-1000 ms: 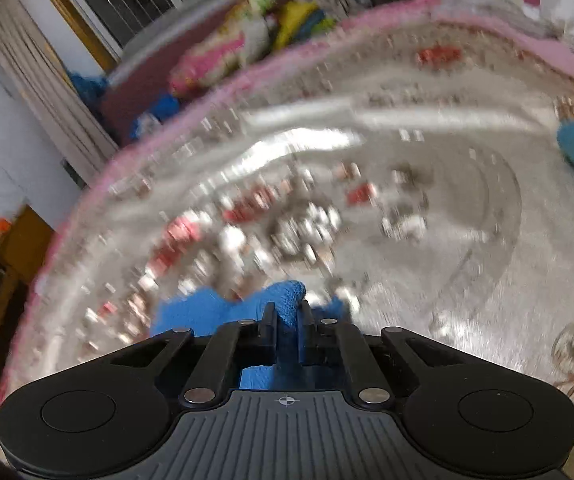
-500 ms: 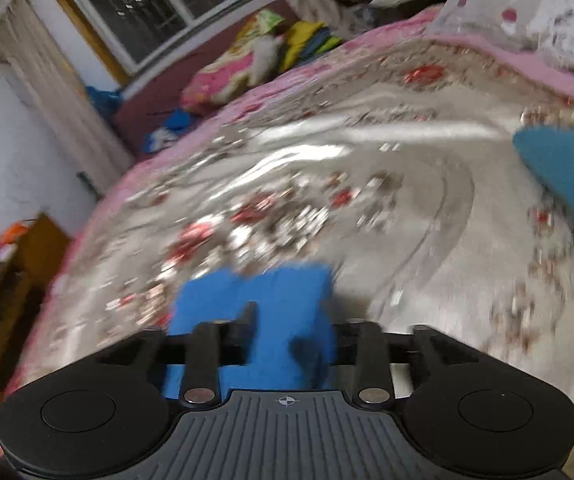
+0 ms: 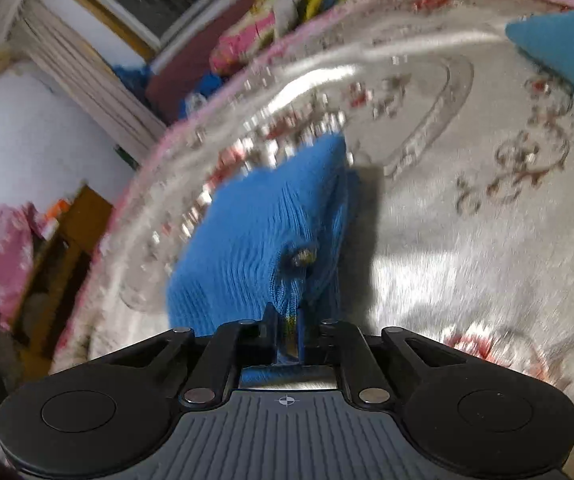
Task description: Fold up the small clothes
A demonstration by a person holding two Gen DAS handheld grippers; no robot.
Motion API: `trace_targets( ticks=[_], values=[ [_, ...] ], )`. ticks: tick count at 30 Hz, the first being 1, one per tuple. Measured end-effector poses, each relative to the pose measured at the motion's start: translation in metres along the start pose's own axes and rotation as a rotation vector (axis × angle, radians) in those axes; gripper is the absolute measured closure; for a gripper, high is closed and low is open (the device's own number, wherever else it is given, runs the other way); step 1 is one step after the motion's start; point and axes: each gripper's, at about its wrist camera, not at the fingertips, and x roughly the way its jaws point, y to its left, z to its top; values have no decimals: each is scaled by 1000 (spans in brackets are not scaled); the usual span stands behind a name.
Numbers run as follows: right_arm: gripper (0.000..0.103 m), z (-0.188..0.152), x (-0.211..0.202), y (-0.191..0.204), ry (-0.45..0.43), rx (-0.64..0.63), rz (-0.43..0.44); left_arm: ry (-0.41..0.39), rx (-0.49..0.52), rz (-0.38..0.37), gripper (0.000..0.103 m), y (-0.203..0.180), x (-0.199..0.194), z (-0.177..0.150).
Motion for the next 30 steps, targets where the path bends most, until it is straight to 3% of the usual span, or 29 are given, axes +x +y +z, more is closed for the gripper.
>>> trace_targets(
  ticks=[3,7,11,18,26,30],
  values=[
    [95,5,-12,-11,-32,-7,-28,7,30,18,42,-4,2,-3],
    [95,-6,8,-24,54,20,-63,80,30,51,42,0,13,-9],
    [92,-10,10,-15,67,-11,-31,58,56,66,42,0,-2,-4],
    [88,-10,8,-22,63,1,-9,-16,160,70,41,-13,-23,36],
    [84,-13,7,-30,75,-15,26,-60,171,21,38,-42,41,94],
    [84,-6,-5,-36,36,-5,42,-17,174,1,38,-45,70,99]
  ],
)
